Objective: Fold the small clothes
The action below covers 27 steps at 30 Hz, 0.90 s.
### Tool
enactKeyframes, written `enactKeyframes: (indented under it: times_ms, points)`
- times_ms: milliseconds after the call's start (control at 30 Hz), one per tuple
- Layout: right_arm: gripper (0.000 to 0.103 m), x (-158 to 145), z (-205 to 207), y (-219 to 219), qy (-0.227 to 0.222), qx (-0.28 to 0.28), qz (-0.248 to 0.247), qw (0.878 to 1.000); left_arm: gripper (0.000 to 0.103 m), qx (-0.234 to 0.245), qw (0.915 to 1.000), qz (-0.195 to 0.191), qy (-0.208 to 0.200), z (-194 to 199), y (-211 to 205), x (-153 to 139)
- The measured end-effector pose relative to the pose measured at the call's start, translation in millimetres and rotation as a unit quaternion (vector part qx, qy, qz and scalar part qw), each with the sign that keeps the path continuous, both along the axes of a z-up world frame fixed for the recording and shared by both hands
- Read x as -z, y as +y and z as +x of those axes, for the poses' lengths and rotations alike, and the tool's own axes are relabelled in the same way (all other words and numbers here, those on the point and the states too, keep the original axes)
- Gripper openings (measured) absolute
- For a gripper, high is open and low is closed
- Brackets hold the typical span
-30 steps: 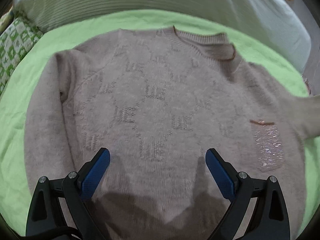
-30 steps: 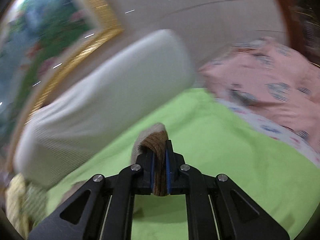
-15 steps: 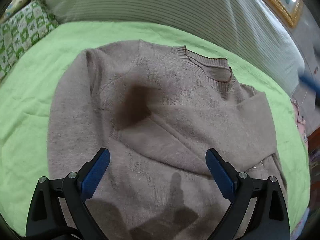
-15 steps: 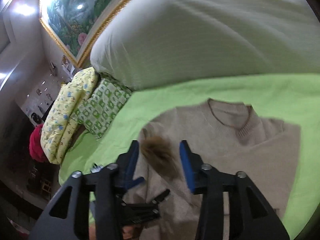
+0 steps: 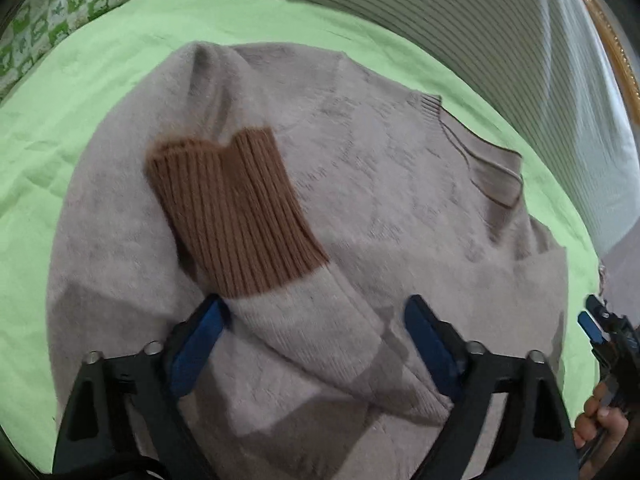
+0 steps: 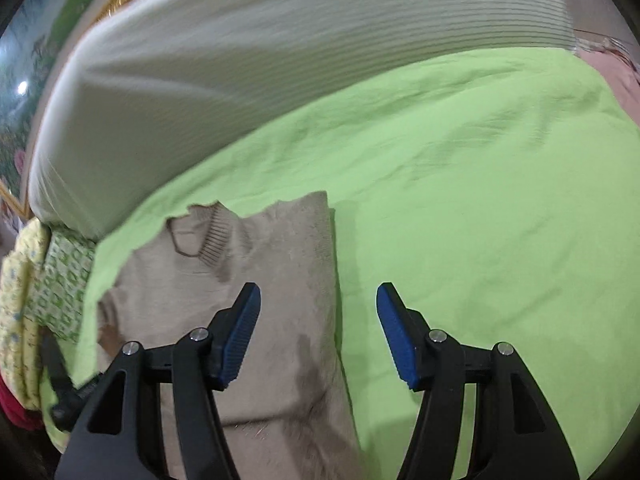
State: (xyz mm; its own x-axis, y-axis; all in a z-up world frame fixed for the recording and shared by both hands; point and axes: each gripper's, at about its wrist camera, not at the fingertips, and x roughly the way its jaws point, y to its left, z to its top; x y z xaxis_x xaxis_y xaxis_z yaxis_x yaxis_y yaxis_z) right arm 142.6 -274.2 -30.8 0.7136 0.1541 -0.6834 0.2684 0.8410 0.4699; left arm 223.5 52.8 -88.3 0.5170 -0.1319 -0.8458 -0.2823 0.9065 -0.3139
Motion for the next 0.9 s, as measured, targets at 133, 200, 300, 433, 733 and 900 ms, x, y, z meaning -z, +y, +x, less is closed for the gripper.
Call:
enactKeyframes:
  times_ms: [133, 200, 300, 433, 733, 900]
  points:
    - [0.061, 31, 35, 18, 0.033, -0.039, -0.046, 0.998, 0.044, 0.02, 0.999, 0.032, -0.023, -6, -2, 4]
    - [0.051, 44, 46, 24, 0.043, -0.055, -0.049, 0.996, 0.017, 0.037, 0.9979, 0.035, -0.039, -8, -2, 4]
    - [0.012, 39, 39, 12, 0.018, -0.038, -0.023, 0.999, 0.01, 0.079, 0.9908, 0.017, -0.109, -5, -4, -22]
    - [0.011, 15, 3, -22, -0.037, 0.028, -0.013, 0.999, 0.01, 0.137, 0.9603, 0.035, -0.241, -7, -19, -75]
    - [0.02, 39, 7, -11, 0.005, 0.028, -0.03, 0.999, 0.023, 0.156, 0.9732, 0.108, -0.13, 28, 8, -13]
    - [0.047, 10, -11, 12, -0.018, 0.06, -0.115, 0.991, 0.058, 0.143, 0.9763, 0.127, -0.101, -2, 33, -16]
